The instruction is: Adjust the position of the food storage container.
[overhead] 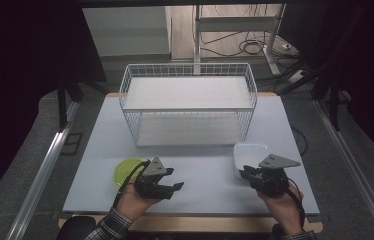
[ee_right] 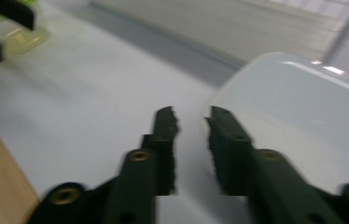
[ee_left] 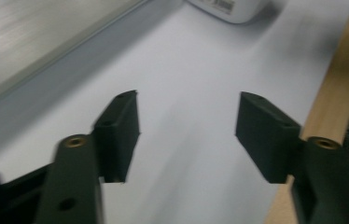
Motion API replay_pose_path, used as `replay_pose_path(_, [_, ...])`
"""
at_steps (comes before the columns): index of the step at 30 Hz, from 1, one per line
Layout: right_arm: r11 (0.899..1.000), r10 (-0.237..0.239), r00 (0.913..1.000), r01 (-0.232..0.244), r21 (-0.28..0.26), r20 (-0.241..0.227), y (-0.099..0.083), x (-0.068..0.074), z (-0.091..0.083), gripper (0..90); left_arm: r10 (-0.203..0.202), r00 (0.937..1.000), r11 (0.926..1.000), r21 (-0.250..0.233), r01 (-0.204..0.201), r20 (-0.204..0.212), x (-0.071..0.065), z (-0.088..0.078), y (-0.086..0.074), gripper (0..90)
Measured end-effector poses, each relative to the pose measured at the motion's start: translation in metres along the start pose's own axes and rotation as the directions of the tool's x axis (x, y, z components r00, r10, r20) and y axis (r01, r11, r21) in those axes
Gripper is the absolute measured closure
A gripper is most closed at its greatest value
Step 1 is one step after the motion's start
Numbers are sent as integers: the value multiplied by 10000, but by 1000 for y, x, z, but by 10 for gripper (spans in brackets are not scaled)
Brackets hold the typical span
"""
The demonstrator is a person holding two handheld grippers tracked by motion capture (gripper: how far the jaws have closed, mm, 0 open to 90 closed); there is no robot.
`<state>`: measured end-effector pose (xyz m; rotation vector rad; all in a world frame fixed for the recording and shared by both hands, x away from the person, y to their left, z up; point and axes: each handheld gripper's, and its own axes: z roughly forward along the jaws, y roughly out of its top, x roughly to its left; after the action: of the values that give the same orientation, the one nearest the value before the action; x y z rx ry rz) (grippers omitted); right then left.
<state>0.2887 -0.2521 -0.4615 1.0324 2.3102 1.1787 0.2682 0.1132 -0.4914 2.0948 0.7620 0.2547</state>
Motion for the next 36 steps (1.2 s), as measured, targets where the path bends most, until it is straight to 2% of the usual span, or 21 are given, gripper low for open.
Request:
replay_pose_path(2, [9998,203,9989,-202,-32,429,0,-10,-5,897,-109,9997,9999,-90,111,223,-1,2,-3,287])
replay_pose_path(5, [9981,617,9919,-615,-49,1114,0,-27,-11,898,-295,9985,9994,-160,303,462,-3,4,-7,204])
replay_pose_path(7, [9955,946,9810,-926,-195,1696,0,-42,-15,899,-319,9981,9995,-68,323,526,-4,5,-10,180])
replay_pose_path(8, [9945,1049,9767,-1027,-211,1873,-1,-47,-17,899,-309,9977,9995,-13,311,599,-5,5,-11,163])
replay_pose_path(9, [9945,1049,9767,-1027,-211,1873,-1,-47,-17,899,-309,9977,9995,-13,311,599,-5,5,-11,143])
replay_pose_path(10, [9915,1297,9618,-1278,-237,2412,-4,-62,-18,898,-245,9974,9997,23,244,675,-7,6,-13,140])
replay_pose_path(12, [9888,1488,9532,-1468,-274,2631,-7,-70,-18,898,-170,9968,9998,-27,173,785,-9,6,-15,137])
replay_pose_path(13, [9888,1488,9532,-1468,-274,2631,-7,-70,-18,898,-170,9968,9998,-27,173,785,-9,6,-15,137])
replay_pose_path(14, [9860,1619,9411,-1666,-96,2967,-12,-80,-14,898,34,9967,9999,-146,-22,811,-10,5,-16,136])
replay_pose_path(16, [9841,1665,9374,-1776,86,3058,-15,-85,-9,898,174,9963,9995,-261,-152,839,-12,5,-18,135])
replay_pose_path(20, [9807,1727,9389,-1921,368,2976,-17,-91,0,898,231,9963,9995,-226,-213,831,-11,7,-19,131])
replay_pose_path(25, [9778,1906,9426,-2071,321,2741,-14,-91,6,898,252,9970,9995,-230,-236,732,-10,7,-20,132])
replay_pose_path(27, [9782,1909,9514,-2048,333,2418,-12,-86,13,898,273,9973,9992,-306,-253,679,-9,6,-19,132])
replay_pose_path(32, [9790,1870,9656,-1983,466,1807,-5,-71,25,897,257,9982,9993,-275,-242,543,-7,4,-20,134])
replay_pose_path(36, [9809,1795,9764,-1870,543,1202,-1,-56,34,897,250,9985,9988,-429,-229,478,-5,0,-21,135])
